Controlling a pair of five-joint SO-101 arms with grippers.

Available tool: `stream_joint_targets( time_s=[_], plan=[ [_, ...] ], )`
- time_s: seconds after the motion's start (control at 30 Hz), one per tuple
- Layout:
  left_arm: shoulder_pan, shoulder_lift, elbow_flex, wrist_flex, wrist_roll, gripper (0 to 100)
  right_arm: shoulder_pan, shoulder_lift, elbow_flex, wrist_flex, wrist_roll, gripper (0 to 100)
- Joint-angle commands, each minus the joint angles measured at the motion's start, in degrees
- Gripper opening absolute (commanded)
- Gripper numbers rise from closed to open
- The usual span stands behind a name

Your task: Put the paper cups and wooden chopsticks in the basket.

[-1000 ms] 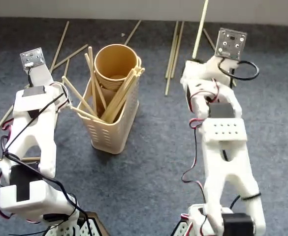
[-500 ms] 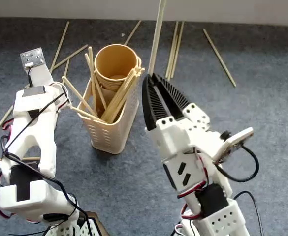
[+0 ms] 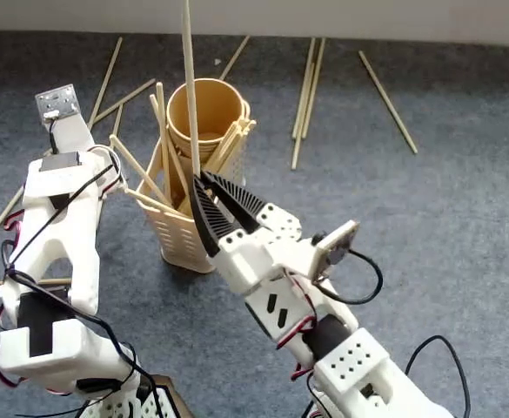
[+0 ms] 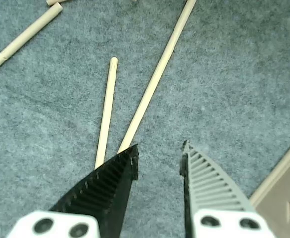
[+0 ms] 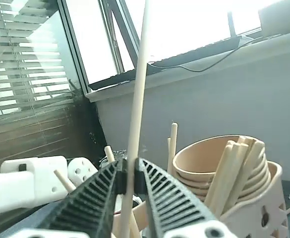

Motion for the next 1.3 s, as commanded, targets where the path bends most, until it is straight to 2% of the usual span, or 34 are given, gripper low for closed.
stream_joint_targets(
  time_s=[0.0,0.27,0.37,0.6,0.83,1.27],
  plan=[
    [-0.1,-0.3,-0.2,-0.7,-0.9,17,1.4,10.7,-7.0,-8.1,-0.2,0.5],
    [-0.2,-0.3,-0.2,-0.5,-0.9,17,2.0,32.1,-18.8,-10.8,-0.2,0.5],
    [-0.2,-0.3,-0.2,-0.6,-0.9,17,2.8,32.0,-18.7,-10.8,0.1,0.9],
    [-0.2,-0.3,-0.2,-0.6,-0.9,17,4.3,31.3,-18.7,-10.8,7.1,1.9],
    [-0.2,-0.3,-0.2,-0.6,-0.9,17,3.7,30.6,-16.6,-10.4,7.6,19.5],
    [-0.2,-0.3,-0.2,-0.7,-0.9,17,3.5,29.3,-17.0,-10.4,7.7,19.9]
  ],
)
